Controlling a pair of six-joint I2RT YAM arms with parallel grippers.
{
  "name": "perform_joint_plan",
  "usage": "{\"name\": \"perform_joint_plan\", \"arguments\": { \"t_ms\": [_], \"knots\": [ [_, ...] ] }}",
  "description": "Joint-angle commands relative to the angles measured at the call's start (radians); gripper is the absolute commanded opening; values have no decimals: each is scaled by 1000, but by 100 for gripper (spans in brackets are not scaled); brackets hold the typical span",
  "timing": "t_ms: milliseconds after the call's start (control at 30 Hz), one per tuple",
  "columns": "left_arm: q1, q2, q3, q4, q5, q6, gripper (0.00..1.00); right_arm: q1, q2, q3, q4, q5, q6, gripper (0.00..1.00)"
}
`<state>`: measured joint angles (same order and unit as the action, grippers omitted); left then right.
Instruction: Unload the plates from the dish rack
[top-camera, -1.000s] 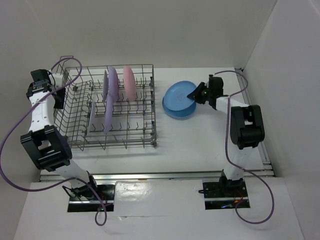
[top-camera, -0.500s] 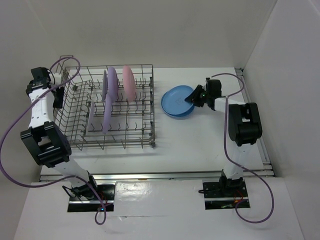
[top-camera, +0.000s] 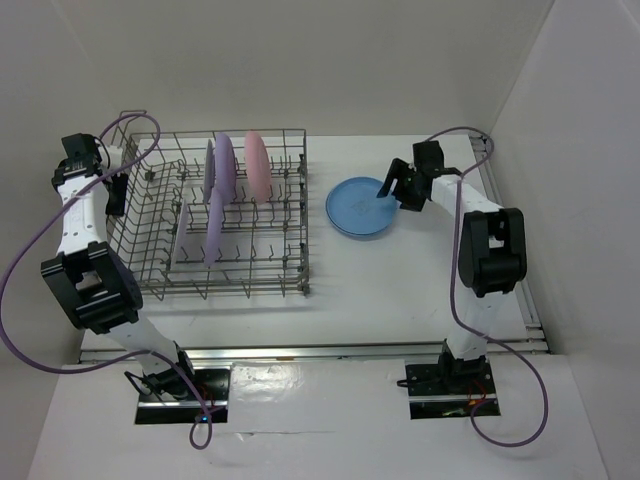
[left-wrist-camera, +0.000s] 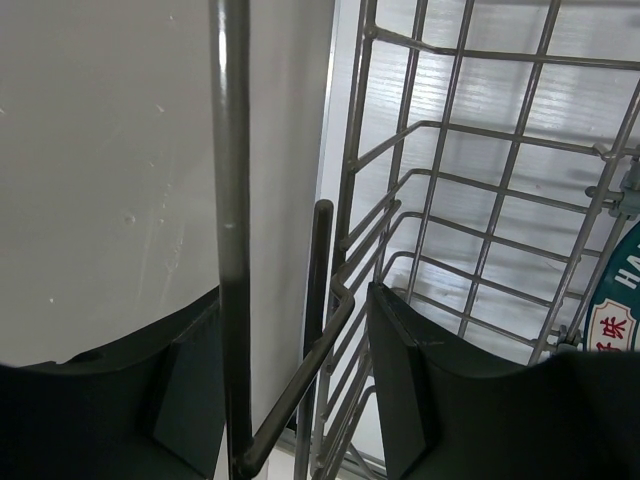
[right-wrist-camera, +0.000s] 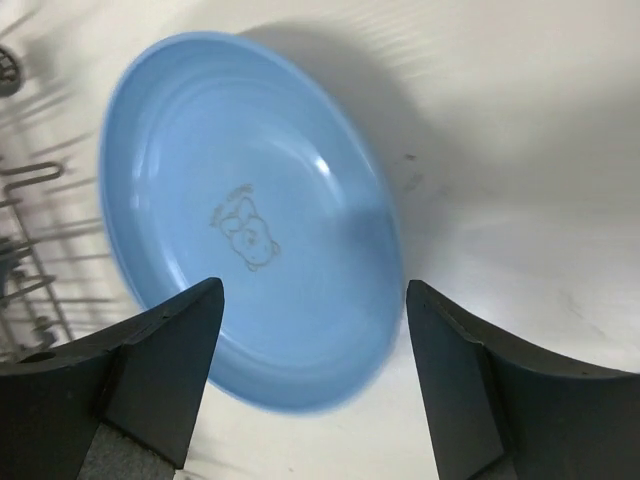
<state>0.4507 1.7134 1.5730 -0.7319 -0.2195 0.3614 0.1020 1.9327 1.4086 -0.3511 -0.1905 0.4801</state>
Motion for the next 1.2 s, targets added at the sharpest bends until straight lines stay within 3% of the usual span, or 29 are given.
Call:
{"name": "perform_joint_plan", "arguments": {
  "t_ms": [0, 133, 400, 500, 833, 1133, 1167],
  "knots": [
    [14, 40, 9, 15, 37, -16, 64, 8, -127, 33, -193, 216, -54, 81],
    [14, 40, 9, 15, 37, -16, 64, 30, -158, 33, -213, 313, -73, 81],
    [14, 31, 18, 6, 37, -16, 64, 116, -32, 26, -49, 204, -121, 52],
    [14, 31, 18, 6, 46, -16, 64, 116, 26, 39, -26, 180, -112, 48],
    [5, 9, 120, -26, 37, -25, 64, 136, 48, 62, -17, 180, -110, 46],
    [-50, -75, 379, -95, 164, -26, 80, 166, -115, 105, -5, 204, -110, 46],
    [-75, -84, 401, -113, 181, -26, 83, 179, -148, 116, -5, 204, -110, 50]
  ]
}}
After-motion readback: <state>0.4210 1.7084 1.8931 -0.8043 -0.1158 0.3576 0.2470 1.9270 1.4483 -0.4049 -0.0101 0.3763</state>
